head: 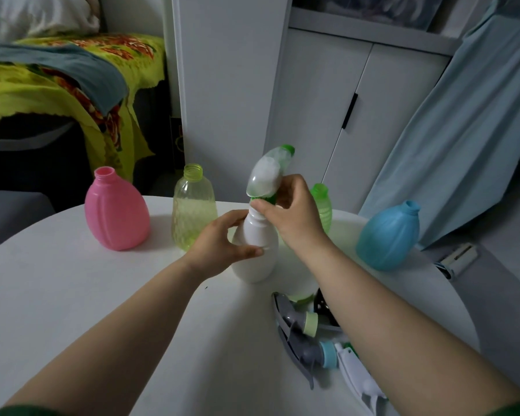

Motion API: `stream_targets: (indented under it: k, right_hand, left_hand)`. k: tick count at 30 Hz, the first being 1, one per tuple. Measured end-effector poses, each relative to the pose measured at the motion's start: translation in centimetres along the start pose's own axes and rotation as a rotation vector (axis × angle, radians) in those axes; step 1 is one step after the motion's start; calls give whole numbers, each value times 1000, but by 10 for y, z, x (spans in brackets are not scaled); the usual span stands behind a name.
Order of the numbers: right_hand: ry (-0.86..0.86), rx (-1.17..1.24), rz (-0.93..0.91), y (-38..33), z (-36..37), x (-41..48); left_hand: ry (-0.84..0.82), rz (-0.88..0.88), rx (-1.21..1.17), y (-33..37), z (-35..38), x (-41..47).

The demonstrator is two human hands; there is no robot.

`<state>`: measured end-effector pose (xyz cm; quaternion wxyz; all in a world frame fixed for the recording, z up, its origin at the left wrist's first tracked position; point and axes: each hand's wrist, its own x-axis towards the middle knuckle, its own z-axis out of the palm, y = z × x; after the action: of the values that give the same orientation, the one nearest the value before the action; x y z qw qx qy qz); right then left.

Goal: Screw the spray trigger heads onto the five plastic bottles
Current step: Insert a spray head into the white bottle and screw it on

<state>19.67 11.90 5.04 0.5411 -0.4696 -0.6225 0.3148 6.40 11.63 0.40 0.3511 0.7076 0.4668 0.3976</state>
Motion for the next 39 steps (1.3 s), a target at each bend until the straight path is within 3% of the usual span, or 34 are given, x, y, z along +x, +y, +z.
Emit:
stream_targets:
  k: [8, 15, 22, 29, 32, 35, 39]
  right_hand:
    - [-168, -26, 29, -1, -11, -6]
    - [57, 44, 66, 6, 3, -9]
    - [-148, 173, 86, 7, -7, -7]
    - [-55, 299, 144, 8, -1, -4]
    - [-135, 378, 170, 9, -1, -3]
    - [-257, 328, 151, 8, -7, -3]
    - [-167, 270, 142, 6, -4, -3]
  left_hand:
    - [-13, 0, -12, 1, -1, -1]
    - [-13, -14, -14, 1, 0, -1]
    - [-7, -1, -26, 1, -1, -1]
    - [-11, -13, -24, 0, 0, -1]
    - [-15, -16, -25, 0, -1, -1]
    - [-16, -13, -33, -1, -1, -1]
    - [-15, -10, -28, -1, 0, -1]
